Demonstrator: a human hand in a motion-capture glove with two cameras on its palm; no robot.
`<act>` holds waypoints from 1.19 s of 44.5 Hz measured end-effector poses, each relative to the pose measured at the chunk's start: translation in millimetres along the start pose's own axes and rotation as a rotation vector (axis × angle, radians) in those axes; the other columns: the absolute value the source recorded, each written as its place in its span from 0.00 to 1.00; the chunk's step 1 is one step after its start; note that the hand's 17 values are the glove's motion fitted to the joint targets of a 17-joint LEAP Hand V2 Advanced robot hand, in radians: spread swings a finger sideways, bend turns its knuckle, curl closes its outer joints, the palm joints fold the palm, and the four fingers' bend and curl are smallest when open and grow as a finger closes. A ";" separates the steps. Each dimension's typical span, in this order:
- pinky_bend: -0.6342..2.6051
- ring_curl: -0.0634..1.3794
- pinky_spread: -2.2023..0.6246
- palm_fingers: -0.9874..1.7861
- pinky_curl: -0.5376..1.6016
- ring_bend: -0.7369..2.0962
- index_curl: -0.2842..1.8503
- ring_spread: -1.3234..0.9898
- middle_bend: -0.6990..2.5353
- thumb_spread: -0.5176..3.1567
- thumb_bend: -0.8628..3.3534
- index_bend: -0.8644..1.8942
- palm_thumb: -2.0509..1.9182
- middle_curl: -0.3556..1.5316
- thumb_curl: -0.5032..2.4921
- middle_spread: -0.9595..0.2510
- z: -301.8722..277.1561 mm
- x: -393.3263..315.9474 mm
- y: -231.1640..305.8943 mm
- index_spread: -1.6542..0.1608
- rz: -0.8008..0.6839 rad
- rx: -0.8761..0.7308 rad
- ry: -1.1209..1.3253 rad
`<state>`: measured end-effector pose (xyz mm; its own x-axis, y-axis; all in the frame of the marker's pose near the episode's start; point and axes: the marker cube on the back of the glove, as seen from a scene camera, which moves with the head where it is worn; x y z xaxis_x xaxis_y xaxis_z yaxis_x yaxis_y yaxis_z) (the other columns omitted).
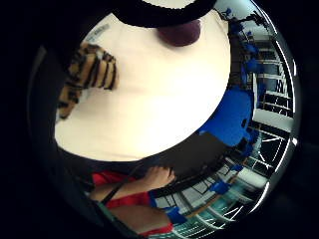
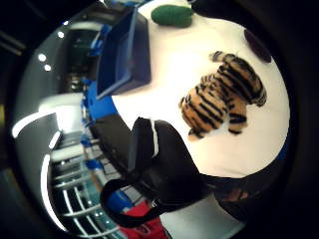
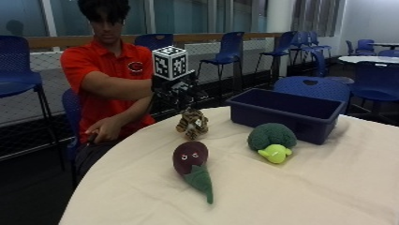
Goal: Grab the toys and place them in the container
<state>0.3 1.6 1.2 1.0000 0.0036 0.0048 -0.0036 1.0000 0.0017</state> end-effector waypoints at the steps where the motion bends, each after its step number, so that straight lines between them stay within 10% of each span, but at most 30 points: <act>1: 0.33 0.04 0.79 0.34 0.29 0.29 0.16 0.57 0.25 0.26 0.20 0.40 0.50 0.20 0.17 0.75 0.2 0.3 0.1 0.83 0.001 0.000 -0.001; 20: 0.37 0.06 0.79 0.31 0.35 0.31 0.23 0.56 0.26 0.45 0.19 0.41 0.50 0.26 0.20 0.71 9.4 6.3 1.9 0.74 -0.048 0.028 -0.030; 53: 0.54 0.07 0.83 0.29 0.45 0.30 0.27 0.58 0.25 0.43 0.19 0.38 0.49 0.27 0.22 0.74 80.0 -8.8 -39.1 0.72 -0.042 -0.076 -0.016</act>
<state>-8.8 -37.6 81.1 0.9990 -0.0380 0.0219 0.0395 0.9965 -0.0740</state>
